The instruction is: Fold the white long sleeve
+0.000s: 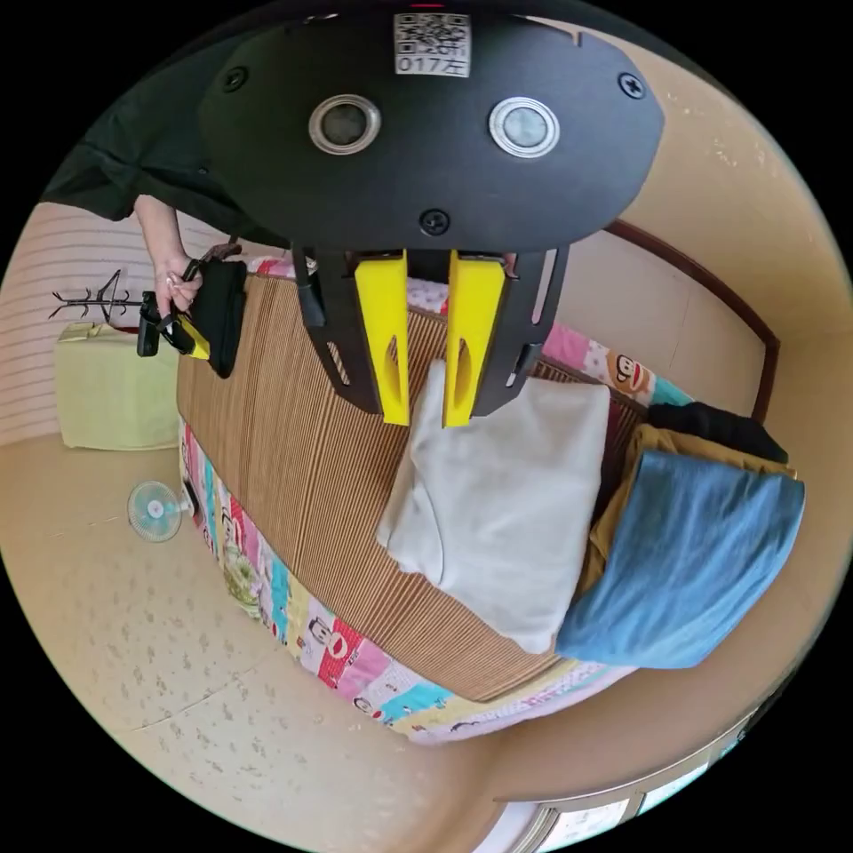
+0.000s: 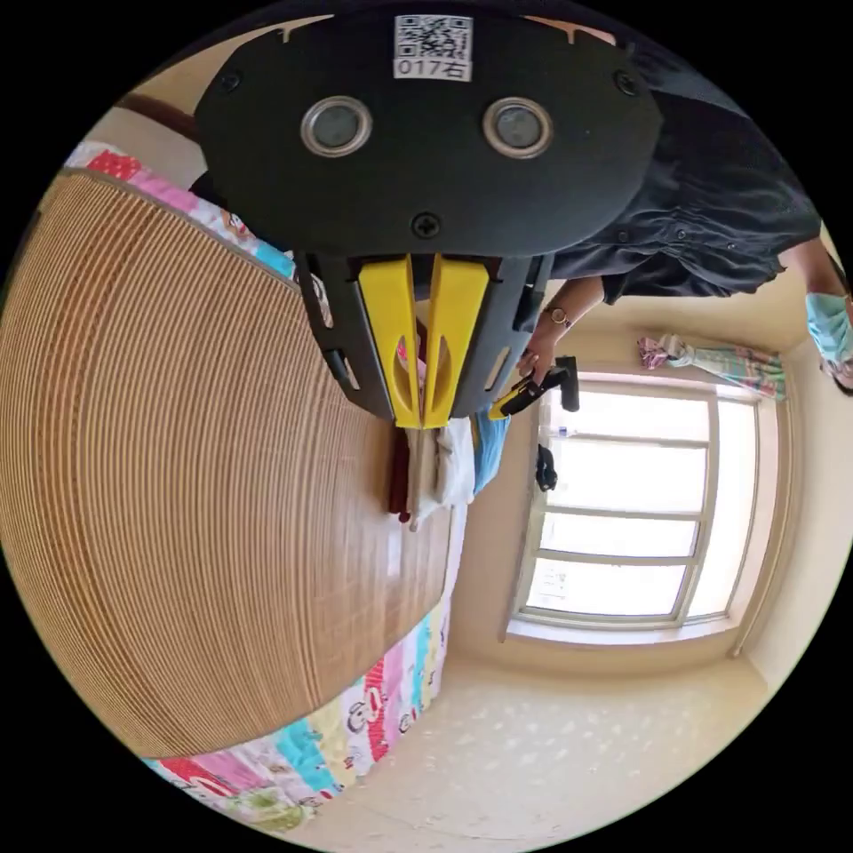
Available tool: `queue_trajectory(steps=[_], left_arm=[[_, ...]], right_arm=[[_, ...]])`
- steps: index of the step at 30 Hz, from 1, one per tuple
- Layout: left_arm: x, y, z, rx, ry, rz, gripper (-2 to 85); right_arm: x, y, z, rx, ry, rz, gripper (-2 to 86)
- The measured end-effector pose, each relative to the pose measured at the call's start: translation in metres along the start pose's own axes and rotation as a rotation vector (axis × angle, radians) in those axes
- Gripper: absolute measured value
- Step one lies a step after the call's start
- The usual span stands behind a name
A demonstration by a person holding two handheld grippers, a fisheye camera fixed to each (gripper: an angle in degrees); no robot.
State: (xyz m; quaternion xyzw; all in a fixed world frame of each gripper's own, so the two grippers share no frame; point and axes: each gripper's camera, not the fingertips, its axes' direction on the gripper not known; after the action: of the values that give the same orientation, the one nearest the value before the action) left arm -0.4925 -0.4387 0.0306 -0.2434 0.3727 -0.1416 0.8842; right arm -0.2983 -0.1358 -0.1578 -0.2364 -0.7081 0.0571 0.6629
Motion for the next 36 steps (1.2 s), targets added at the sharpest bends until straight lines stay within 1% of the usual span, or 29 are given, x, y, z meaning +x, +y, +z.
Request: queue_trajectory(steps=[3,4,6,8,11,12,13,15,16,17,18,19,20,21,22,23,25,26,28,29,30,31,32,33,34,35,36], left_arm=[[0.020,-0.032,0.000,0.039,0.004,0.024,9.0],[0.027,-0.046,0.005,0.043,0.010,0.021,9.4],[0.034,-0.068,0.019,0.026,0.026,0.017,10.2],[0.040,-0.090,0.038,-0.016,0.027,0.017,11.3],[0.046,-0.113,0.077,-0.082,-0.065,0.009,13.0],[0.043,-0.112,0.094,-0.096,-0.125,-0.021,13.2],[0.033,-0.107,0.117,-0.151,-0.152,-0.073,13.2],[0.013,-0.089,0.148,-0.228,-0.135,-0.139,12.7],[0.003,-0.072,0.144,-0.166,-0.103,-0.164,11.4],[-0.001,-0.064,0.141,-0.143,-0.085,-0.178,10.4],[-0.013,-0.051,0.134,-0.130,-0.025,-0.211,7.9],[-0.027,-0.037,0.123,-0.123,0.095,-0.242,5.0],[-0.035,-0.029,0.116,-0.118,0.167,-0.255,4.6],[-0.047,-0.013,0.099,-0.094,0.331,-0.233,3.8],[-0.052,0.005,0.074,-0.057,0.478,-0.160,3.2],[-0.052,0.015,0.057,-0.036,0.537,-0.103,2.8],[-0.043,0.058,-0.023,0.055,0.718,0.152,1.2],[-0.040,0.070,-0.044,0.084,0.769,0.213,0.9],[-0.022,0.107,-0.124,0.217,0.983,0.447,-0.1],[-0.015,0.113,-0.141,0.245,1.026,0.504,-0.2],[0.005,0.125,-0.170,0.288,1.110,0.642,-0.5],[0.036,0.136,-0.193,0.289,1.190,0.804,-0.7],[0.055,0.142,-0.203,0.277,1.227,0.897,-0.7],[0.094,0.158,-0.219,0.269,1.309,1.063,-0.7],[0.129,0.176,-0.230,0.300,1.411,1.194,-0.7],[0.146,0.185,-0.232,0.309,1.477,1.244,-0.7],[0.181,0.200,-0.228,0.283,1.640,1.311,-0.6]], right_arm=[[-0.038,0.007,0.020,0.059,-0.049,-0.185,0.4],[-0.043,0.011,0.023,0.072,-0.057,-0.216,0.4],[-0.057,0.040,0.029,0.128,-0.076,-0.318,0.4],[-0.058,0.069,0.026,0.171,-0.063,-0.372,0.4],[-0.040,0.125,0.014,0.235,-0.003,-0.401,0.3],[-0.026,0.147,0.008,0.245,0.022,-0.398,0.3],[-0.018,0.157,0.005,0.248,0.035,-0.390,0.3],[0.020,0.198,-0.008,0.253,0.082,-0.305,0.3],[0.030,0.208,-0.012,0.256,0.090,-0.281,0.3],[0.047,0.229,-0.020,0.266,0.102,-0.245,0.3],[0.060,0.250,-0.028,0.282,0.117,-0.227,0.4],[0.066,0.261,-0.031,0.290,0.129,-0.225,0.4],[0.077,0.282,-0.036,0.307,0.158,-0.225,0.5],[0.087,0.300,-0.039,0.320,0.183,-0.230,0.5],[0.093,0.309,-0.040,0.325,0.189,-0.236,0.5],[0.103,0.324,-0.042,0.330,0.186,-0.253,0.6],[0.117,0.341,-0.044,0.332,0.159,-0.294,0.7],[0.123,0.350,-0.044,0.334,0.142,-0.336,0.8],[0.129,0.359,-0.043,0.335,0.126,-0.413,1.2],[0.132,0.361,-0.039,0.331,0.119,-0.473,1.6],[0.133,0.359,-0.034,0.320,0.111,-0.535,2.3],[0.133,0.357,-0.032,0.312,0.106,-0.564,2.7],[0.131,0.352,-0.025,0.294,0.088,-0.624,4.0],[0.127,0.345,-0.018,0.275,0.065,-0.691,5.6],[0.123,0.341,-0.013,0.263,0.053,-0.727,7.0],[0.115,0.334,-0.001,0.220,0.037,-0.805,9.9],[0.107,0.328,0.015,0.155,0.036,-0.878,12.1]])
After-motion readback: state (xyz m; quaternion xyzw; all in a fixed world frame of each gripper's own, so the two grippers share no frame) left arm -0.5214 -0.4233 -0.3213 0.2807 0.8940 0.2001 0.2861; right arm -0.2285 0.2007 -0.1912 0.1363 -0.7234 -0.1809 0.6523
